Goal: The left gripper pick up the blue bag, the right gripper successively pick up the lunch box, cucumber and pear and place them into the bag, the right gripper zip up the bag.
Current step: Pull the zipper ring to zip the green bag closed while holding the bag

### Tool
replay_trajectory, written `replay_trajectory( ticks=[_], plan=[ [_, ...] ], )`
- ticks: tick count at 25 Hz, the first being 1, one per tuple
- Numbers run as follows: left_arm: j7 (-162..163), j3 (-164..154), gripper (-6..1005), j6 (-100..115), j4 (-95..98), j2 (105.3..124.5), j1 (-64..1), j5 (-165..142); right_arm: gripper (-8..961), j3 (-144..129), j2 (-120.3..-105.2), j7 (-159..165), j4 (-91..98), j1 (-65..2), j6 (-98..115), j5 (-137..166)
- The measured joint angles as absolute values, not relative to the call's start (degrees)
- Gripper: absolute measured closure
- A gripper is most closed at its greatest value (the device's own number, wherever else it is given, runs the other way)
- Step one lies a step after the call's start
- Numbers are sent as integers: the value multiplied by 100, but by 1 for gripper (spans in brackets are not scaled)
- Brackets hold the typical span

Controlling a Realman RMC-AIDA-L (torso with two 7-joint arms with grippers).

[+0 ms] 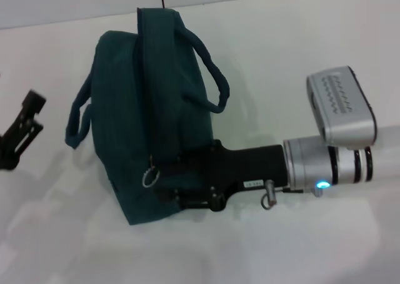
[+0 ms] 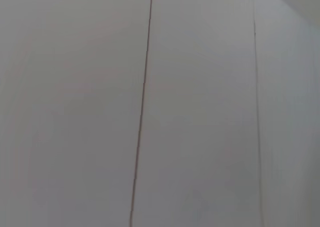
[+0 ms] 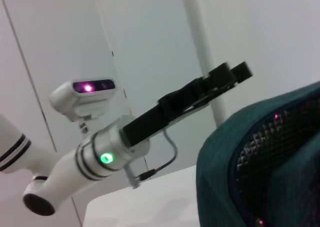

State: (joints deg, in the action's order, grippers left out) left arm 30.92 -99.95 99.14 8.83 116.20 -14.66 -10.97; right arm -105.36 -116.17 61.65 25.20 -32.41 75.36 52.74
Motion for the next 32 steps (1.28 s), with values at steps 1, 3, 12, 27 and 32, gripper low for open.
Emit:
replay_trajectory(
  ticks=[1,3,12,27,32],
  plan=[
    [3126,-10001,115,9994,819,11620,-1454,-1113,498,-10538,-11617,6154,2537,-3263,7475,5265],
    [3247,-10013,115,10195,672,11598,-1432,-1193,498,-10539,-11618,6134,2586,-3284,7374,5252],
    [3794,-10024,114,10478,317,11354,-1268,-1904,498,-10502,-11619,5947,2779,-3315,7069,4955],
    [3963,-10028,114,9770,111,11691,-1931,-2439,497,-10533,-11613,5810,2748,-3375,6949,4834],
    [4084,-9982,114,9648,130,11769,-2090,-2390,497,-10523,-11593,5759,2729,-3206,7007,4848]
  ],
)
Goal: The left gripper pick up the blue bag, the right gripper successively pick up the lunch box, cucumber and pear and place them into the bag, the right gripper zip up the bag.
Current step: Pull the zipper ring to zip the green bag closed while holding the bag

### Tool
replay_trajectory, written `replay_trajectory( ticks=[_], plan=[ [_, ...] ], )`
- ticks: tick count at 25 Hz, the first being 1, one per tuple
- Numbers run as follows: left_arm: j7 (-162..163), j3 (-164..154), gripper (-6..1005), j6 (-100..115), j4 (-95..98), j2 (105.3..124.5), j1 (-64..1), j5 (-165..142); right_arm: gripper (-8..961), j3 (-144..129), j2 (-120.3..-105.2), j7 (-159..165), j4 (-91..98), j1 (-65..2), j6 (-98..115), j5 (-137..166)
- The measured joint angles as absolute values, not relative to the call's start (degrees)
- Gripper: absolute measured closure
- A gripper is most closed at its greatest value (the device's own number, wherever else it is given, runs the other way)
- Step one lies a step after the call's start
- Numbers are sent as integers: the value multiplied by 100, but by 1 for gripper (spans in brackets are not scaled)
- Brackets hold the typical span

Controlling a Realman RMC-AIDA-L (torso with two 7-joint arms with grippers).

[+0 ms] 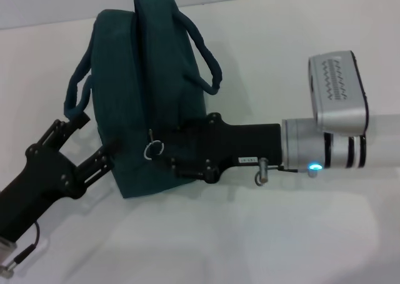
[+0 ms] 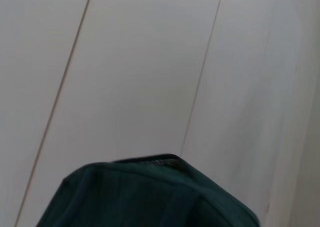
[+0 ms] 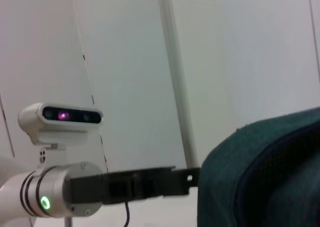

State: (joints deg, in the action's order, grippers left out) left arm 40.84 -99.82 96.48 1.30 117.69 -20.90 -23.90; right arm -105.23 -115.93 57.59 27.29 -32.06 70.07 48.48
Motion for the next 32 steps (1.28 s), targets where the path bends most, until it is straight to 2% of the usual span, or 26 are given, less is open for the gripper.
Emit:
replay_trajectory(
  ticks=[15,16,19,23,32],
  plan=[
    [4021,-9951,117,9523,199,11886,-2241,-2310,497,-10514,-11554,5739,2692,-3044,7120,4943],
    [3682,-9812,119,9496,201,11963,-2225,-2280,497,-10502,-11558,5732,2691,-3023,7120,4944],
    [3215,-9628,128,9476,245,12039,-2175,-2268,497,-10472,-11579,5566,2721,-2923,7116,4912],
    [3109,-9640,146,9364,339,12032,-2179,-2325,497,-10450,-11597,5388,2737,-2817,7077,4880],
    [2713,-9654,313,9208,369,12037,-2244,-2405,497,-10382,-11623,5149,2667,-2648,7048,4785]
  ],
)
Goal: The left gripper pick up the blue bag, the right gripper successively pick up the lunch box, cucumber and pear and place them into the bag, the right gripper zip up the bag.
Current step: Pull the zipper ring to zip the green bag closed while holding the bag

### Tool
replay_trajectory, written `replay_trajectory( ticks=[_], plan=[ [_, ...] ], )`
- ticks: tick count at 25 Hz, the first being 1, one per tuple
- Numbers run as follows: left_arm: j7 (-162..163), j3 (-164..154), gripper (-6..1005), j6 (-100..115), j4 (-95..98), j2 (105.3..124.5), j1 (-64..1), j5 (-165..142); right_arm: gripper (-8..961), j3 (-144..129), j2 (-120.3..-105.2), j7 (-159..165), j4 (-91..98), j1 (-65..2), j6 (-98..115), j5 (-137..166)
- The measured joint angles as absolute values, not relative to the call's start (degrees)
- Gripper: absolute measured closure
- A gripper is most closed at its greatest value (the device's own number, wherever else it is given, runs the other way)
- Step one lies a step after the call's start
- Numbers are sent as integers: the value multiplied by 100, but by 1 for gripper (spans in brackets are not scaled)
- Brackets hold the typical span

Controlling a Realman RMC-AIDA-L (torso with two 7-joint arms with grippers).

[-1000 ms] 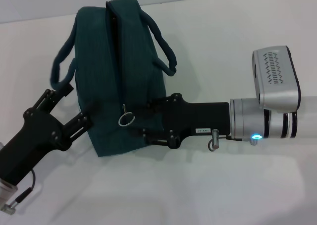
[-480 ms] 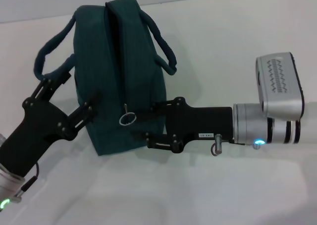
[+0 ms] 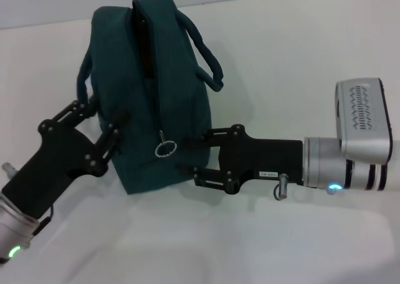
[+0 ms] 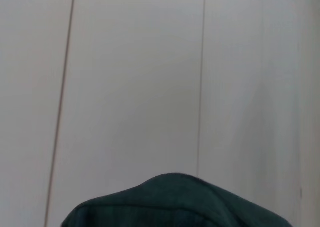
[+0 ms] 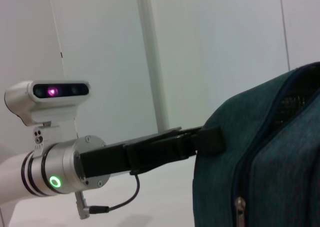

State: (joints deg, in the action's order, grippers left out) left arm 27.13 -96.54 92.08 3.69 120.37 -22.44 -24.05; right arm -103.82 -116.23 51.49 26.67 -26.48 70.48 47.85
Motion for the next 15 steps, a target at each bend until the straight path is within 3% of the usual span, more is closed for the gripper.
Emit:
replay_trajectory(
  ticks=[2,7,15],
  plan=[
    [2608,-9661,350,9217,498,12045,-2223,-2548,497,-10384,-11623,5080,2667,-2588,7047,4711],
    [2582,-9704,586,9262,653,12045,-2237,-2761,497,-10428,-11621,4937,2646,-2425,7040,4495],
    [2450,-10266,808,9348,1032,12015,-2217,-2833,497,-10943,-11619,4809,2584,-2464,6726,3882]
  ],
)
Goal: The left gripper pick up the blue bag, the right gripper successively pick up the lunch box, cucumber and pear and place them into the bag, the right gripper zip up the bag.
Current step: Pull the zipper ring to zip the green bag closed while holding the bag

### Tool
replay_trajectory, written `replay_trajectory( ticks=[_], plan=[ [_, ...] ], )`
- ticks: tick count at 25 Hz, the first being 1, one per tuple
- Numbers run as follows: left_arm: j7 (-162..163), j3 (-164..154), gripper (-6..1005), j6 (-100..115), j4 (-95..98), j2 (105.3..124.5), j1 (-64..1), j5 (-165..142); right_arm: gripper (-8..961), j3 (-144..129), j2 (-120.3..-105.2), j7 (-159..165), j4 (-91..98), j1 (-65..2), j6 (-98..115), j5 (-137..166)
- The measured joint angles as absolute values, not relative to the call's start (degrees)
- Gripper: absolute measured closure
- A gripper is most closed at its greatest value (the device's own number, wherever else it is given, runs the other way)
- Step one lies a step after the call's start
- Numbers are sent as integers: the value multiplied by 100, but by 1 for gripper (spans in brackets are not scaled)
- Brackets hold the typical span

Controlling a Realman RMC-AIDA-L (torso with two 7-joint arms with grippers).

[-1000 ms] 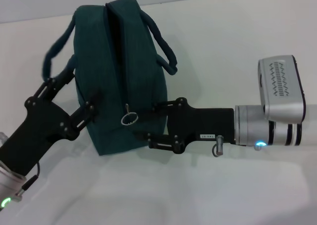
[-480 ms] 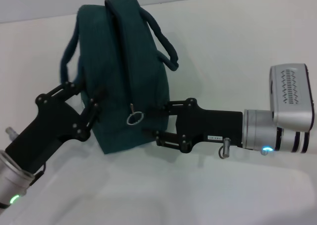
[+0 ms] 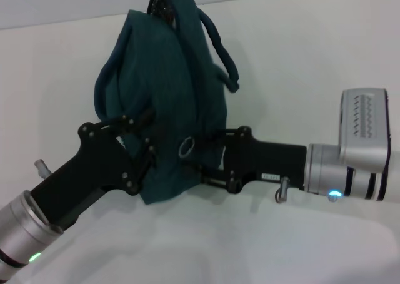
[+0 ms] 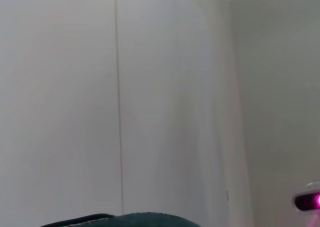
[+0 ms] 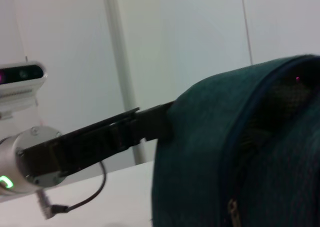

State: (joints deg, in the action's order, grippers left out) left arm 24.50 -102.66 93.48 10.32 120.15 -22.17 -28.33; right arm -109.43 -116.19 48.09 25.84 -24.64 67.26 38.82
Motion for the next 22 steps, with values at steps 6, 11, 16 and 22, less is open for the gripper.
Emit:
replay_trajectory(
  ticks=[6,11,16,22],
  plan=[
    [2357,-10311,853,9288,1010,12035,-2243,-2855,497,-11331,-11619,4819,2625,-2542,6725,3866],
    [2304,-10304,874,9257,1012,12037,-2222,-2831,497,-11557,-11619,4824,2648,-2580,6781,3863],
    [2303,-10295,894,9254,994,12034,-2240,-2827,497,-11531,-11619,4827,2642,-2579,6760,3742],
    [2303,-10265,935,9254,982,12017,-2205,-2780,497,-11520,-11581,4750,2589,-2394,7105,3541]
  ],
)
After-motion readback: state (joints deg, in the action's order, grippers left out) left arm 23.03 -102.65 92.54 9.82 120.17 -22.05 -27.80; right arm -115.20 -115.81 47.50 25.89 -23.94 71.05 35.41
